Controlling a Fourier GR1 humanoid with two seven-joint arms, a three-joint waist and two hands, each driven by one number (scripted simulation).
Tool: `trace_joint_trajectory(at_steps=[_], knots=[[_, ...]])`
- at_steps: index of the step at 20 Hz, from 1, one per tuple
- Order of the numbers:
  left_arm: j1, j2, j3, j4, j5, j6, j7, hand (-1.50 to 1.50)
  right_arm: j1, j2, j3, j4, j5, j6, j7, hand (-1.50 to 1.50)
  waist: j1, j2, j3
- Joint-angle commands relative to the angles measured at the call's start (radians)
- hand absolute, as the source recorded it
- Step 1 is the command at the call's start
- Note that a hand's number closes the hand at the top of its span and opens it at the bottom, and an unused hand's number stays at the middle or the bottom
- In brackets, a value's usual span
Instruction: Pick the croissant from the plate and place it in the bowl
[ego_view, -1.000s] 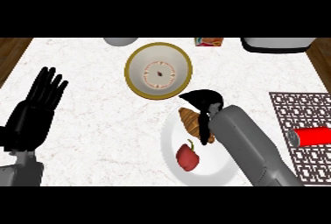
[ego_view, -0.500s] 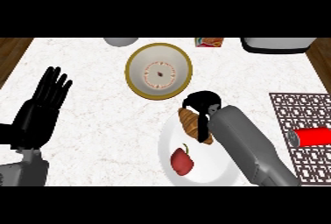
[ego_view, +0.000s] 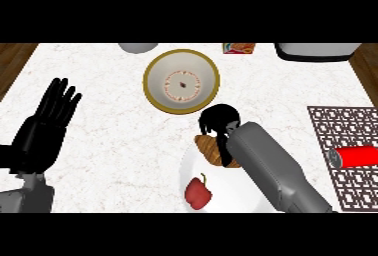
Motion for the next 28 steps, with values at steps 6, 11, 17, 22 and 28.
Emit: trace_joint_trajectory(at_steps=[6,11,17,22,28], knots=[[-0.047,-0.038,-0.04,0.046,-0.028,0.006,-0.018,0.0,0.102,0.05,0.327,-0.254,-0.179,-0.29,0.123,1.5,0.04,0.01,0.003],[-0.062,-0.01,-0.001,0.105,-0.016,-0.023,-0.043,0.0,0.046,0.05,0.451,-0.312,-0.243,-0.423,0.261,1.5,0.026,0.01,0.002],[-0.021,0.004,0.012,0.041,-0.019,-0.013,-0.027,0.0,-0.034,0.051,0.369,-0.488,-0.189,-0.472,0.488,1.5,0.006,0.0,0.002],[0.036,-0.03,-0.004,-0.01,-0.019,0.007,-0.015,0.0,-0.11,0.049,0.234,-0.628,-0.104,-0.41,0.626,1.5,-0.009,-0.004,0.003],[-0.003,0.011,0.027,-0.033,0.012,-0.012,0.037,0.0,-0.17,0.051,0.155,-0.614,-0.072,-0.412,0.711,1.5,-0.001,0.002,0.003]])
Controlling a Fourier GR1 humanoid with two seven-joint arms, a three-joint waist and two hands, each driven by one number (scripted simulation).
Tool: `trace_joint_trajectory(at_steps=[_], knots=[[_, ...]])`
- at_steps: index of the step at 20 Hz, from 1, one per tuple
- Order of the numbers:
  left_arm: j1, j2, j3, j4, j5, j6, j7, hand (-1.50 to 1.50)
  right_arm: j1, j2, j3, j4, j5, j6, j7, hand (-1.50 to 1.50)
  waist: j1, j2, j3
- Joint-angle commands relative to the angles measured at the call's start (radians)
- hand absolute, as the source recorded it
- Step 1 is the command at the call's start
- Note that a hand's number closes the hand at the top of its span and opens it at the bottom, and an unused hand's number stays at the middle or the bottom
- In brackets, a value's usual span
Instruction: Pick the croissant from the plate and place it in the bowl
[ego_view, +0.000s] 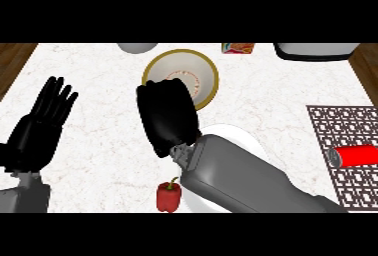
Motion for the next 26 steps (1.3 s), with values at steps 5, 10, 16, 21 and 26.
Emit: trace_joint_trajectory(at_steps=[5,10,16,21,26], knots=[[-0.06,-0.012,-0.003,0.021,-0.019,0.024,0.006,0.0,-0.088,-0.025,-0.226,0.177,0.048,-0.113,-0.125,1.5,0.003,0.007,0.0],[-0.001,0.006,0.008,-0.036,0.003,-0.005,0.029,0.0,-0.166,-0.027,-0.36,0.374,0.015,-0.182,-0.25,1.5,0.016,0.007,0.0],[-0.035,-0.033,-0.025,0.01,-0.034,0.015,-0.006,0.0,-0.24,-0.048,-0.5,0.683,-0.033,-0.372,-0.503,1.5,0.036,0.02,0.0],[-0.059,-0.059,-0.067,-0.019,-0.06,0.038,0.018,0.0,-0.326,-0.003,-0.539,0.929,-0.014,-0.442,-0.558,1.5,0.055,0.025,0.0],[-0.069,-0.029,-0.04,0.028,-0.034,-0.014,-0.01,0.0,-0.365,-0.012,-0.554,1.079,-0.005,-0.41,-0.591,1.5,0.076,0.038,-0.001]])
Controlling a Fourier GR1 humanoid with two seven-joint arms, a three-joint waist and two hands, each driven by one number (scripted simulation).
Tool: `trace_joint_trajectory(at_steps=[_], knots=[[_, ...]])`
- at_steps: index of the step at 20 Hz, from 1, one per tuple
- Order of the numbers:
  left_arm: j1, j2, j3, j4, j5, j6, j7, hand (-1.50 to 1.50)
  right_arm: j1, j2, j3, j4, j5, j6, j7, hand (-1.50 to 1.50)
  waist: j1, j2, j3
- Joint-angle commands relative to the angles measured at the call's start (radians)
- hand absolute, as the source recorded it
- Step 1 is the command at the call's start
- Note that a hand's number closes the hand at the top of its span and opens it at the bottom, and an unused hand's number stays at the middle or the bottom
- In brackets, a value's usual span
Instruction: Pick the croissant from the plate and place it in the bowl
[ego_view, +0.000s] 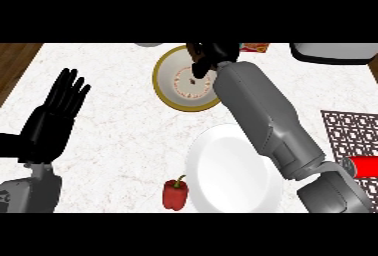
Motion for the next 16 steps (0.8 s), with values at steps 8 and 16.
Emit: trace_joint_trajectory(at_steps=[8,16], knots=[[-0.048,-0.012,-0.025,0.0,-0.005,0.002,0.017,0.0,-0.025,-0.026,-0.111,0.244,-0.086,0.156,-0.1,-1.5,0.046,0.024,0.001],[-0.044,-0.012,-0.024,0.016,-0.002,-0.013,-0.001,0.0,0.006,-0.026,-0.311,0.149,-0.278,0.031,-0.348,-1.5,0.04,0.024,0.004]])
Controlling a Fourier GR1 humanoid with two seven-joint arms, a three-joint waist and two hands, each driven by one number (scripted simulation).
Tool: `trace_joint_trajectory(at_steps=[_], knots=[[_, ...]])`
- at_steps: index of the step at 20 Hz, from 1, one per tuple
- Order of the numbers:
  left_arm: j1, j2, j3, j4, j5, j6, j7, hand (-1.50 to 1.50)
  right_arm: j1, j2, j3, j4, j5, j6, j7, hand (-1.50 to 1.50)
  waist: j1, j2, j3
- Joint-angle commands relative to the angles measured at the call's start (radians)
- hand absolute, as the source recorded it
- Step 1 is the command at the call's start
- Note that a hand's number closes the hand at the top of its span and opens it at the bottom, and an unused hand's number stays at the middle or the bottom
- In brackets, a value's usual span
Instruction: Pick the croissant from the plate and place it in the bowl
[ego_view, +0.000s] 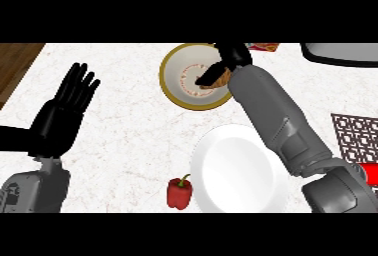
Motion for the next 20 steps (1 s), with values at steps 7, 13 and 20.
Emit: trace_joint_trajectory(at_steps=[7,13,20], knots=[[0.007,0.006,0.022,-0.005,0.006,0.01,0.002,0.0,0.008,-0.078,-0.288,-0.054,-0.271,-0.038,-0.192,-1.5,-0.018,-0.01,0.0],[0.019,0.022,0.035,0.007,-0.004,0.002,-0.014,0.0,0.044,-0.182,-0.333,0.006,-0.294,-0.011,-0.243,-1.5,-0.037,-0.019,-0.001],[0.06,0.039,0.047,-0.014,0.012,-0.017,0.002,0.0,0.161,-0.353,-0.368,0.038,-0.327,0.177,-0.36,-1.5,-0.053,-0.026,0.0]])
